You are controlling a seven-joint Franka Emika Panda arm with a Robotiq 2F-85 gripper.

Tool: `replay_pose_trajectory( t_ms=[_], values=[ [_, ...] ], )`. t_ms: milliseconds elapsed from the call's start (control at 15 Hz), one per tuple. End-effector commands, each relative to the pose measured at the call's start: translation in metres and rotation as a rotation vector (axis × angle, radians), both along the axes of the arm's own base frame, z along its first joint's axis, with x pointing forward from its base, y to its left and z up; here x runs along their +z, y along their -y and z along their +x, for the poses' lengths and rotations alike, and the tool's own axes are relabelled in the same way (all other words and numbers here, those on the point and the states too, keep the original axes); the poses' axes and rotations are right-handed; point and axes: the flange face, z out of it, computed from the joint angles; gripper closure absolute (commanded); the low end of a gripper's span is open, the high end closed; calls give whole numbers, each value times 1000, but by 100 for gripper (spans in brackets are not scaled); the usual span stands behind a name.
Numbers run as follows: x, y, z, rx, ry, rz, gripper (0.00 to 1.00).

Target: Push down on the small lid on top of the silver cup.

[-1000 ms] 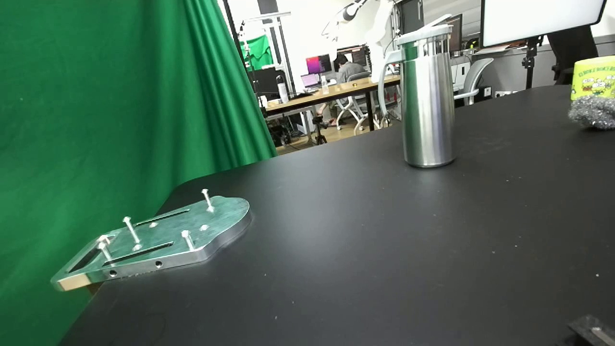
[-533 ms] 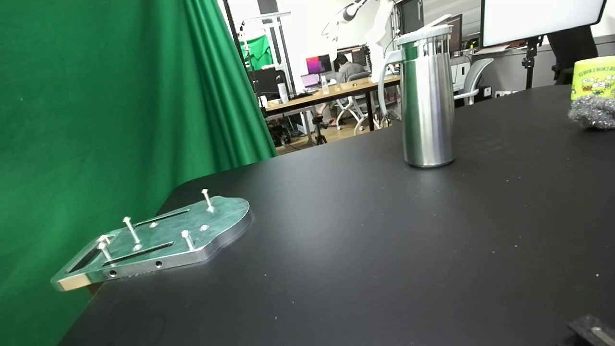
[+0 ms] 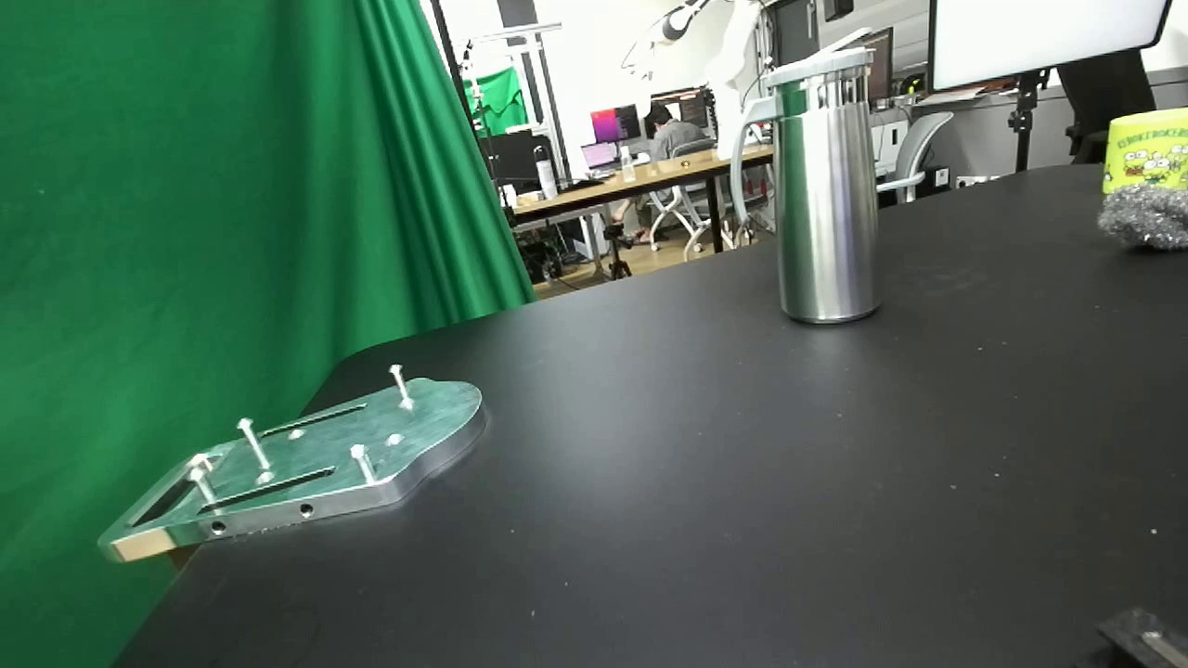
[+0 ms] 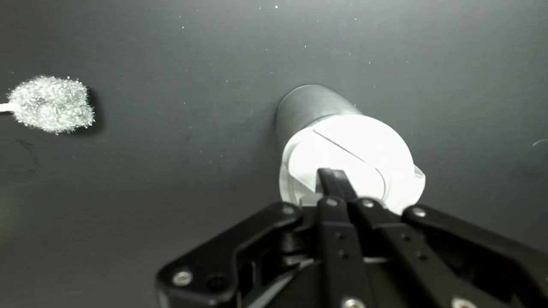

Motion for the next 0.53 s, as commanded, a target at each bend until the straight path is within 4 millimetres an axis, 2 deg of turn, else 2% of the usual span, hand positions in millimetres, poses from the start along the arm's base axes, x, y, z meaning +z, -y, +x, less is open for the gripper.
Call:
replay_pose_trajectory(
  t_ms=[0, 467],
  values=[
    [-2, -5, -2, -26, -20, -11, 100],
    [2, -6, -11, -24, -38, -54, 100]
  ],
)
